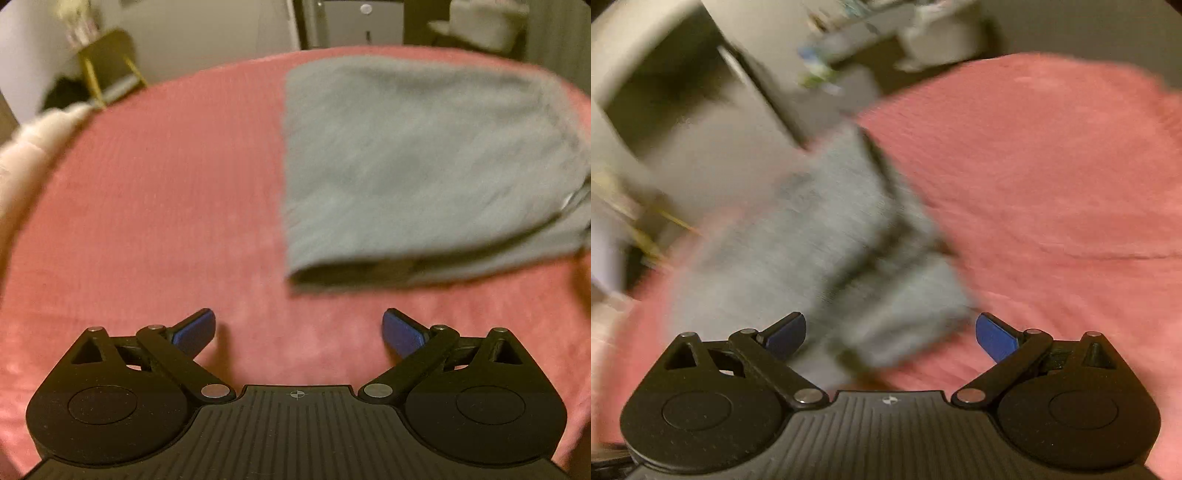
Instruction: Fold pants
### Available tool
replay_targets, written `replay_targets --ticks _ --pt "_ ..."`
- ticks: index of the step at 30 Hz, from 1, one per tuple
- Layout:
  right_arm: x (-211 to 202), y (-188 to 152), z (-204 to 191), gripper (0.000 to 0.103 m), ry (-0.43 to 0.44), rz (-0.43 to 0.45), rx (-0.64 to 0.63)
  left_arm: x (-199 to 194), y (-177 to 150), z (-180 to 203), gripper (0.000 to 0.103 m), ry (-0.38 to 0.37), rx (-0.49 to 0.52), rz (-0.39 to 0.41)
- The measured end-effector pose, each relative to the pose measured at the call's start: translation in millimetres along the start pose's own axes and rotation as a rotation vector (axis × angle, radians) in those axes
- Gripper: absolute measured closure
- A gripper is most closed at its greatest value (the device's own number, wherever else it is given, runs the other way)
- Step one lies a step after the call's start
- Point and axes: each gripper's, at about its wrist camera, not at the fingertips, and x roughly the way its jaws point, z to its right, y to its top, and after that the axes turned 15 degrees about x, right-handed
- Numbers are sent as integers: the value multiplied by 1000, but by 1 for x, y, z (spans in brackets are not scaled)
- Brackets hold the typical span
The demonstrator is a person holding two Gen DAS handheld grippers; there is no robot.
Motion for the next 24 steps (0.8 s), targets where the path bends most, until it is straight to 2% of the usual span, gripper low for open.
replay_targets --ticks 1,3,5,7,10,12,15,18,22,24 --pt "0 -2 0 4 -13 -37 -1 -1 -8 1 2 18 -2 -1" --pt "-7 -5 3 4 37 -84 -14 -5 -20 3 2 -2 -48 10" --pt "-19 -13 -3 4 28 -51 -86 -11 -23 6 2 -49 -94 23" --pt "-27 -26 -16 4 9 -35 -179 -18 -21 8 2 -63 -102 47" --pt "-35 -46 -33 4 58 -74 -345 -32 -21 14 2 24 -47 113" --pt "-41 -62 -47 4 60 -86 -470 -39 -25 18 2 69 -29 139" --pt "-58 -85 -59 4 63 -2 -596 -48 -32 17 1 27 -50 162" --pt "-67 -93 -65 4 30 39 -641 -51 -36 14 1 16 -72 162" --pt "-69 -87 -62 4 -3 43 -603 -52 -35 17 1 50 -50 164" --pt "-66 -83 -61 4 -8 57 -576 -51 -35 18 1 39 -47 169"
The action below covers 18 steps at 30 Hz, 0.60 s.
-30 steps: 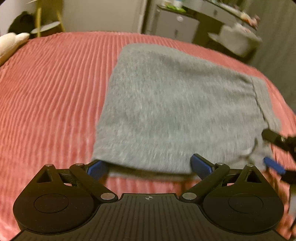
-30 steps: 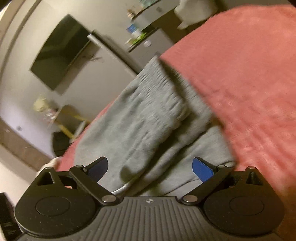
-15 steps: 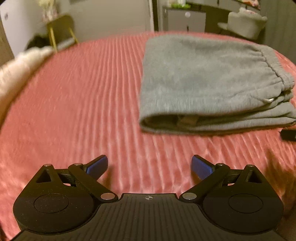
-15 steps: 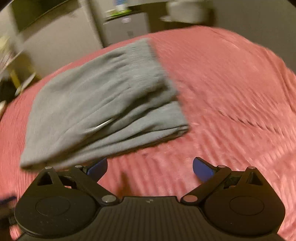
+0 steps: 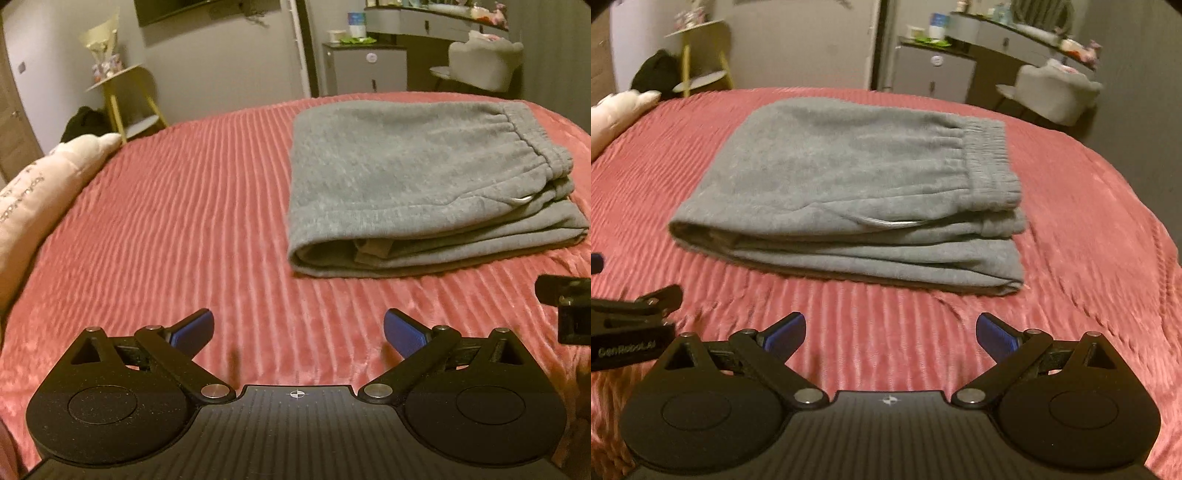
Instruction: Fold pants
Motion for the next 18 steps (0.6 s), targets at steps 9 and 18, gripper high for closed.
replay_targets --ticks 9,18 --pt "10 2 2 4 -7 11 38 3 3 -2 1 -51 -16 29" --pt "14 5 5 4 -4 -3 68 8 4 -5 1 -67 -42 17"
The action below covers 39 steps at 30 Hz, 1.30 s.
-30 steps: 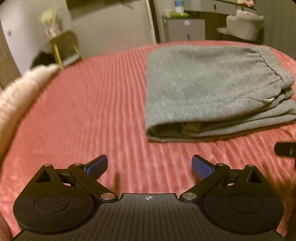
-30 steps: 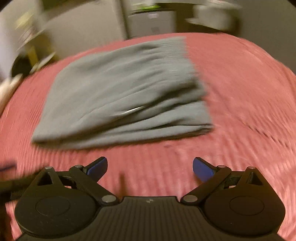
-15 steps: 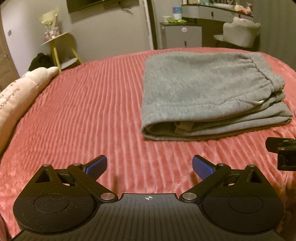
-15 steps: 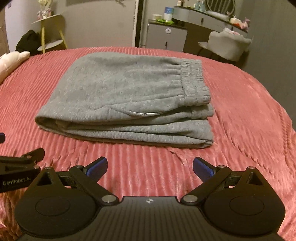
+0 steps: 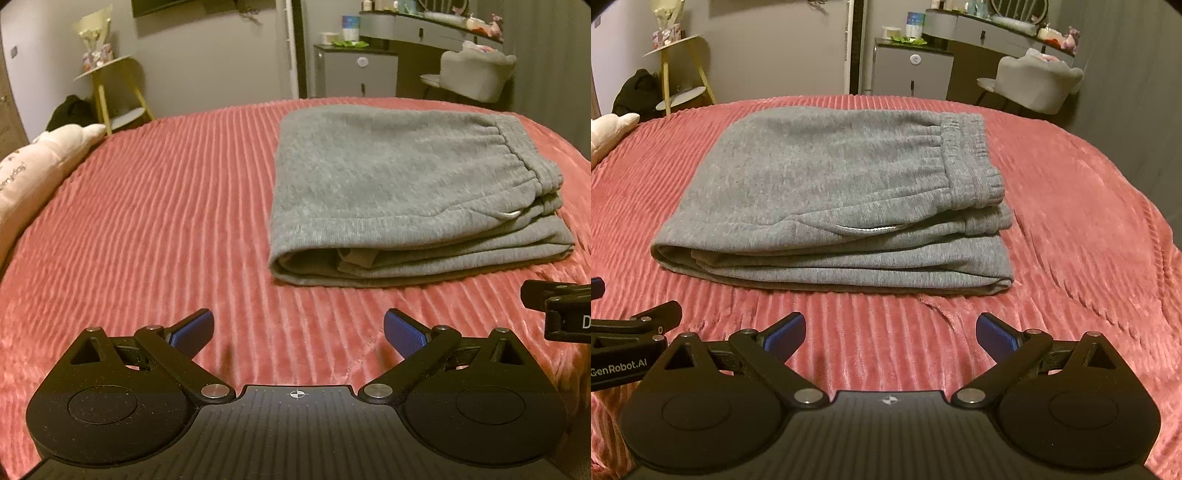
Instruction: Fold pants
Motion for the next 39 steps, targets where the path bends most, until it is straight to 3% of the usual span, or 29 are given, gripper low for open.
replay_targets --ticks 39 --pt "0 1 4 4 14 -16 39 4 -1 0 1 -21 -16 -17"
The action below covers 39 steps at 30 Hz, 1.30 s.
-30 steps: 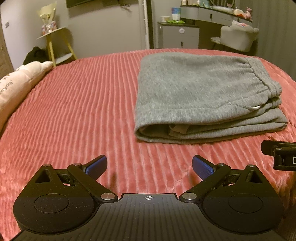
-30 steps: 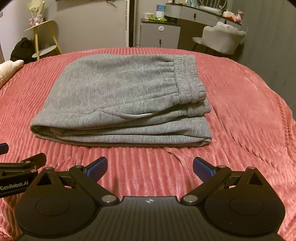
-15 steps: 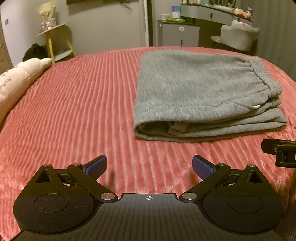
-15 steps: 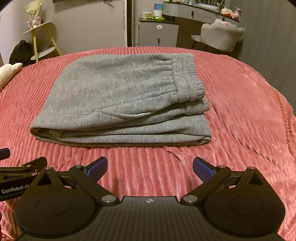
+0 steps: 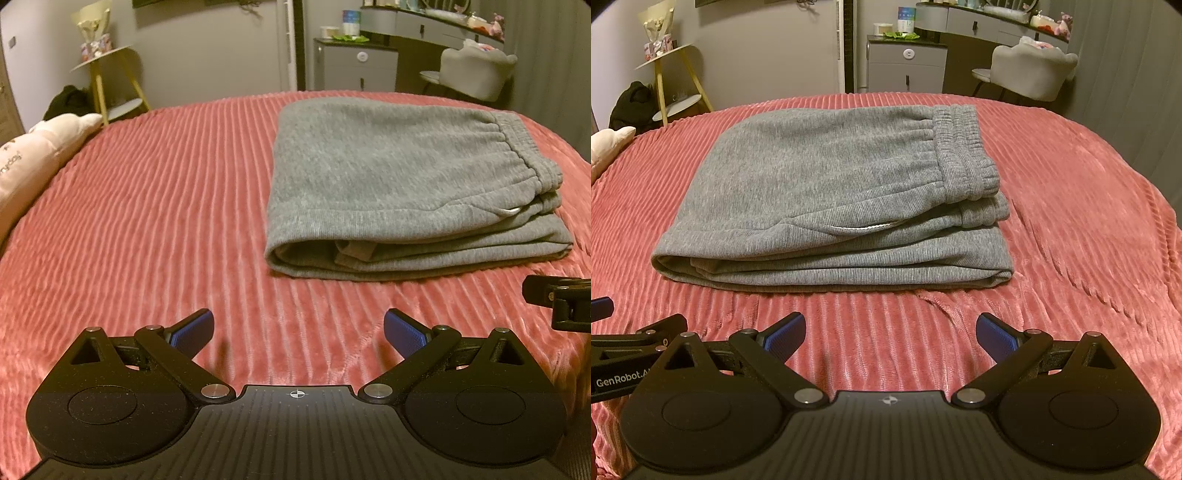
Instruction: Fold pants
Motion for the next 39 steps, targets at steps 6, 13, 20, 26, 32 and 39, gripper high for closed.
replay_targets --ticks 6,13,20,26,32,39 --pt "0 0 1 4 2 -1 6 0 0 0 1 -1 -2 -2" --pt "0 0 1 4 5 -3 11 2 -1 0 1 -7 -5 -7" --pt "0 0 1 4 5 -3 12 3 -1 -1 1 -9 -8 -8" --pt "1 0 1 4 5 -5 14 3 -1 -1 1 -8 -8 -9" --pt "1 0 1 4 4 -6 14 3 -1 -1 1 -10 -6 -8" --pt "1 0 1 4 4 -6 15 3 -1 -3 1 -18 -22 -1"
